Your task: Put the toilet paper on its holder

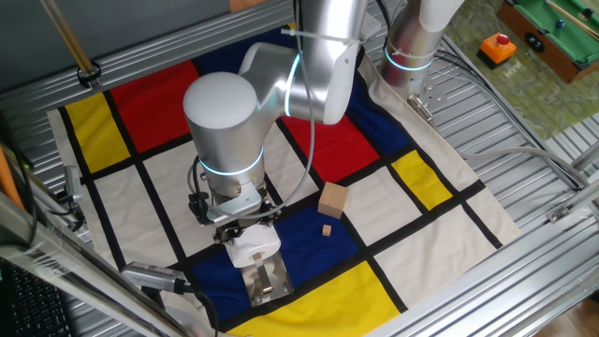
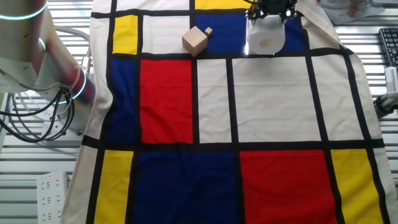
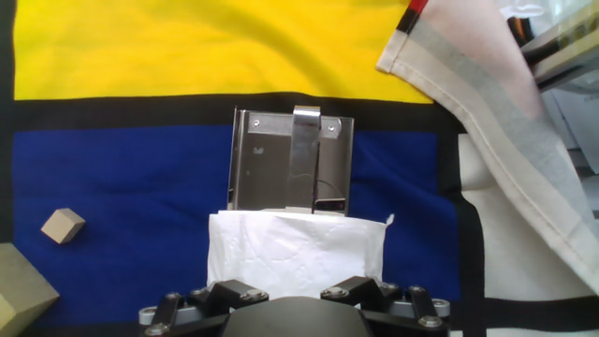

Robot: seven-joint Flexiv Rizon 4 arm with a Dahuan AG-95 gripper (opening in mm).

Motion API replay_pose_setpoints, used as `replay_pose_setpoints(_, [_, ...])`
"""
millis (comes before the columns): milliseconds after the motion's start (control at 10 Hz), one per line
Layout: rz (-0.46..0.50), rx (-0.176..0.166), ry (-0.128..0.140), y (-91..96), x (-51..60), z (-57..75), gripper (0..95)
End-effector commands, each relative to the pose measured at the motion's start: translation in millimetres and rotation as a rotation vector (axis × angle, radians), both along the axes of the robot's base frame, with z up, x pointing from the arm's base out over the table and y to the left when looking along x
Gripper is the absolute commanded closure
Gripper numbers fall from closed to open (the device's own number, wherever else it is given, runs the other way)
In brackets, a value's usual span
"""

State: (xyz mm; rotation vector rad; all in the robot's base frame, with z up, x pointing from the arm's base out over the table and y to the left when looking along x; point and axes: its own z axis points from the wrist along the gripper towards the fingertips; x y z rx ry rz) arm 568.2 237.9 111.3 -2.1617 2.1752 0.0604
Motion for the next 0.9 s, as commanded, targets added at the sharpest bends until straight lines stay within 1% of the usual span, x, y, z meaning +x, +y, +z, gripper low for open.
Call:
replay_pose_setpoints(100, [-0.025, 0.008, -0.016, 0.5, 1.6, -1.6, 95.0])
replay_pose_setpoints(300, [-0.017, 0.002, -0.019, 0.5, 1.6, -1.6, 95.0])
replay_pose_setpoints(800, [-0.015, 0.012, -0.022, 0.5, 1.6, -1.6, 95.0])
replay_pose_setpoints(900, [-0.002, 0.013, -0.022, 0.5, 1.6, -1.6, 95.0])
